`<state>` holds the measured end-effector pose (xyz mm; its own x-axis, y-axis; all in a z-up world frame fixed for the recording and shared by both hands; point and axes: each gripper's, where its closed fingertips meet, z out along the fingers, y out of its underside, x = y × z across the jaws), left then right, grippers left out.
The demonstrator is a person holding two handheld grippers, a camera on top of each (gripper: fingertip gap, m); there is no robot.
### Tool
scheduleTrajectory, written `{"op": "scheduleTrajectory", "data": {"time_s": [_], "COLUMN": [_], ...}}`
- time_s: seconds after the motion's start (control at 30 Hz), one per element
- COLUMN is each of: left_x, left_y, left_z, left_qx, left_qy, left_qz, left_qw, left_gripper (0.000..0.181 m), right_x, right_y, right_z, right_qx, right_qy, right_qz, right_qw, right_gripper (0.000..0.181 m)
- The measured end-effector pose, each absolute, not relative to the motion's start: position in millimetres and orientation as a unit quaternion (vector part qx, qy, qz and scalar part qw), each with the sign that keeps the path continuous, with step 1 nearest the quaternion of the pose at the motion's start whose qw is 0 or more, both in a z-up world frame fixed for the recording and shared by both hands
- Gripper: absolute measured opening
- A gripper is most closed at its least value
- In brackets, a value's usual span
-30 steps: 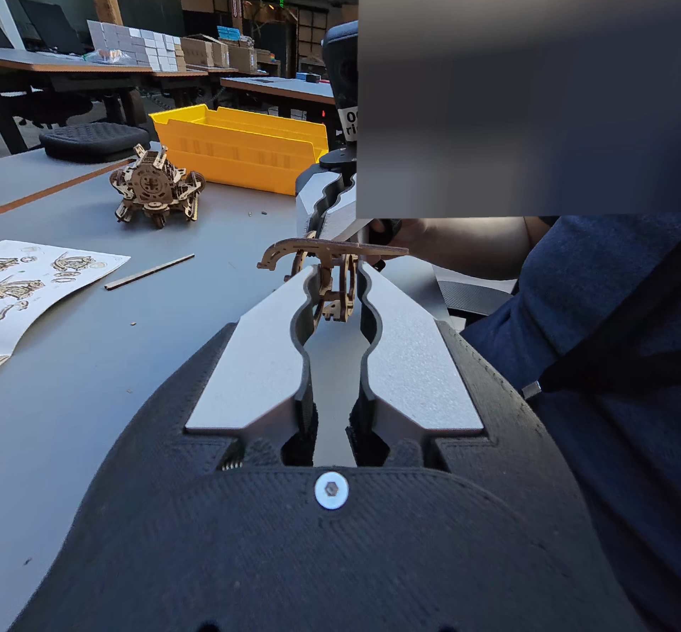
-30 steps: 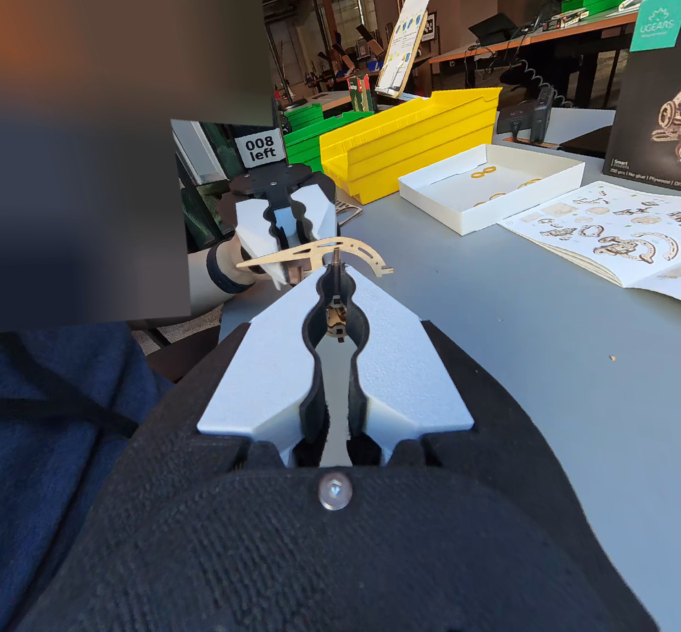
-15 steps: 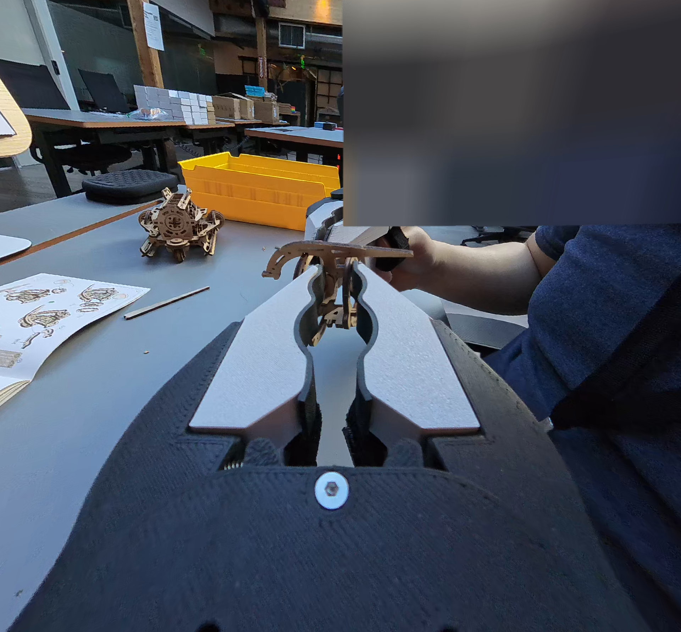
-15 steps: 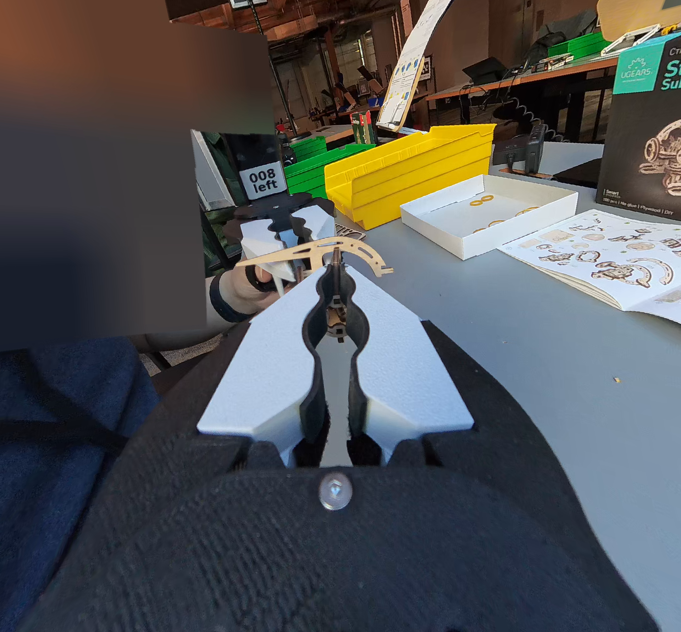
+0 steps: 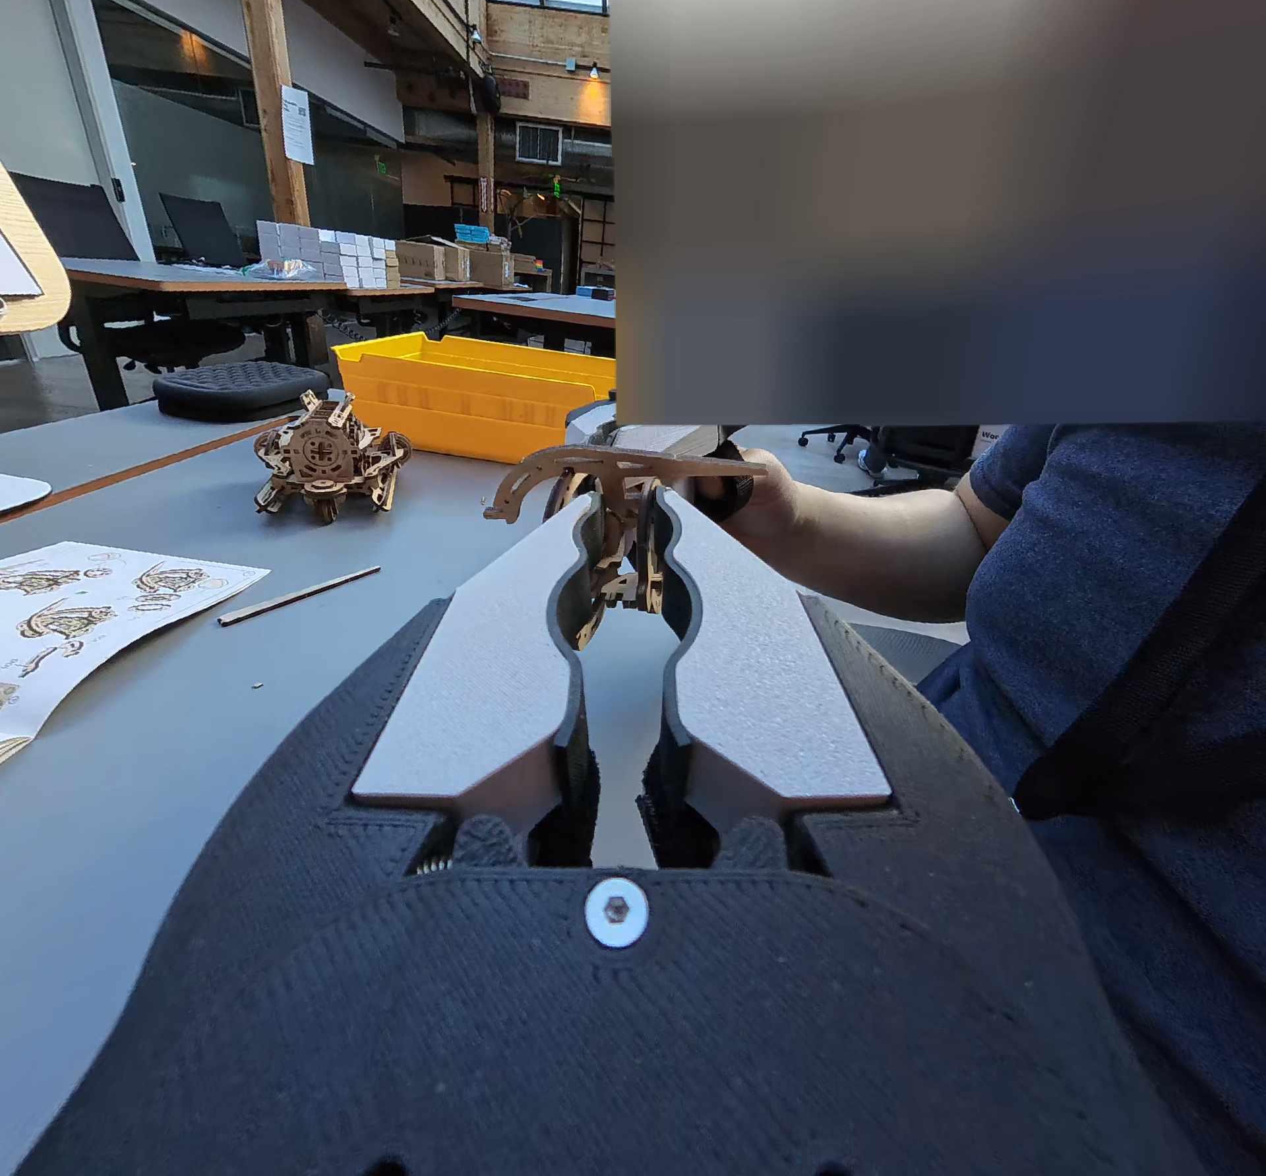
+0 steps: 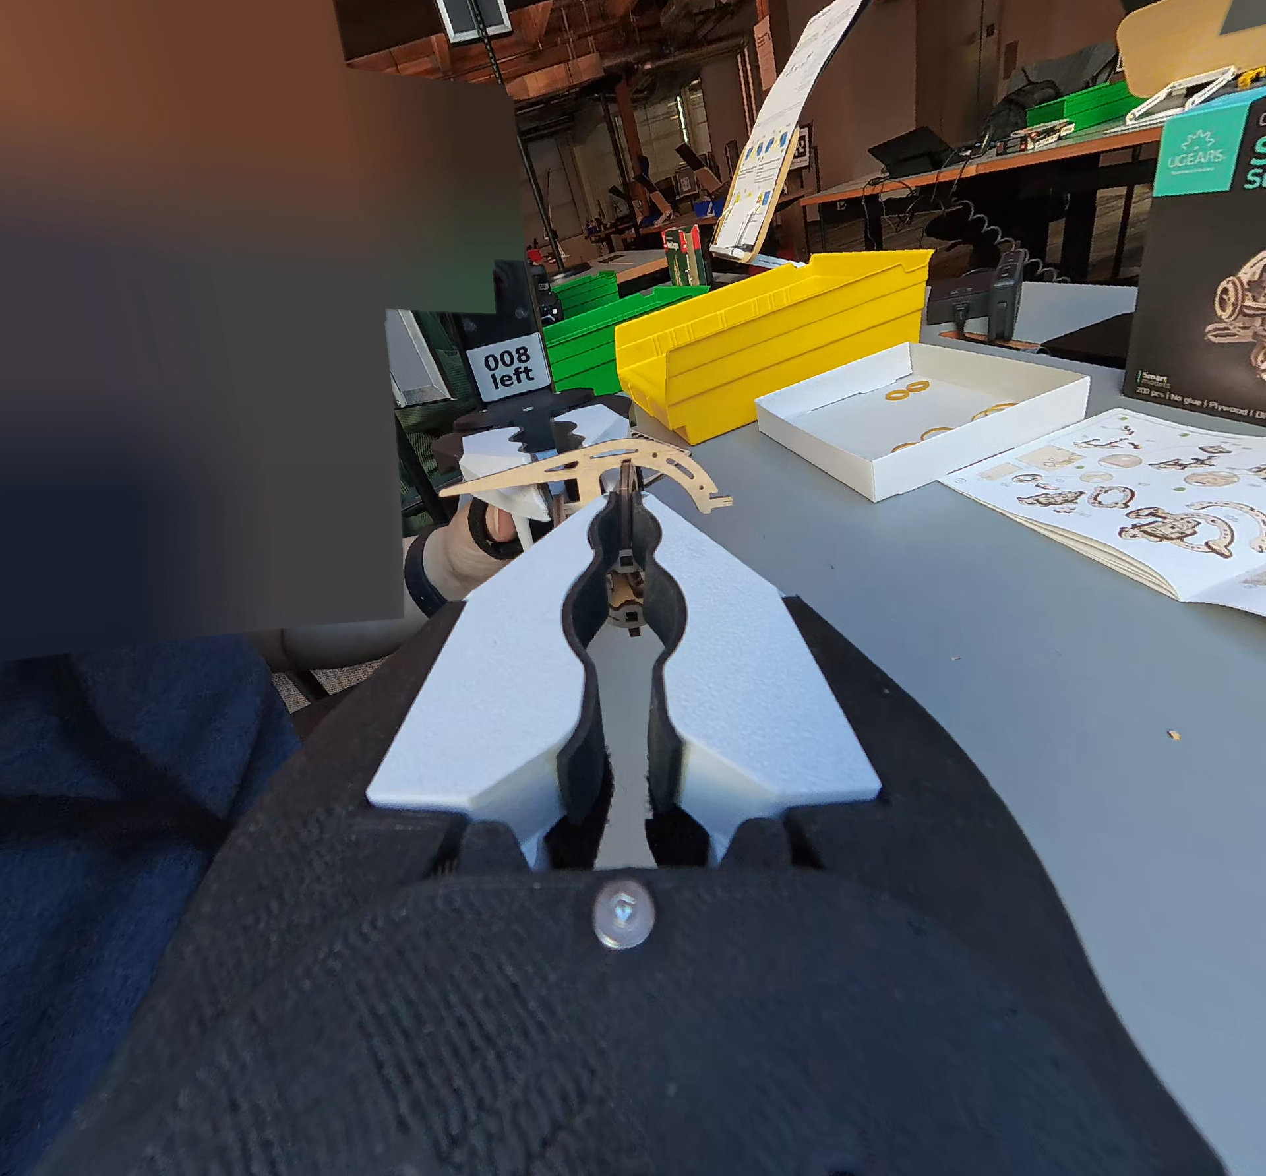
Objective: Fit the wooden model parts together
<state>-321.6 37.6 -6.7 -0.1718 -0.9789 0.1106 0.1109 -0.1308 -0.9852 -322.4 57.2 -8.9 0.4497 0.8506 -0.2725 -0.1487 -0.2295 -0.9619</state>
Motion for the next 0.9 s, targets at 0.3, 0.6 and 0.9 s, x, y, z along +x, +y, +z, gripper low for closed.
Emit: {"op": "scheduleTrajectory", "data": {"time_s": [0.3,0.6,0.9], "left_x": [-324.5,-325.1,-326.6], "left_y": [34.2,32.7,35.9], "left_z": [-4.2,-3.0,2.3], "left_qx": [-0.450,-0.446,-0.436], "left_qy": [0.483,0.487,0.482], "left_qz": [-0.599,-0.594,-0.584], "left_qw": [0.454,0.459,0.486], "left_gripper": [0.011,0.011,0.011], "right_x": [-325.1,-325.6,-321.2], "right_y": [54.1,52.7,54.5], "right_z": [-5.1,-3.3,3.0], "right_qx": [-0.640,-0.639,-0.631], "right_qy": [-0.281,-0.279,-0.266], "right_qz": [0.442,0.442,0.464], "right_qw": [0.562,0.564,0.562], "right_gripper": [0.000,0.000,0.011]}}
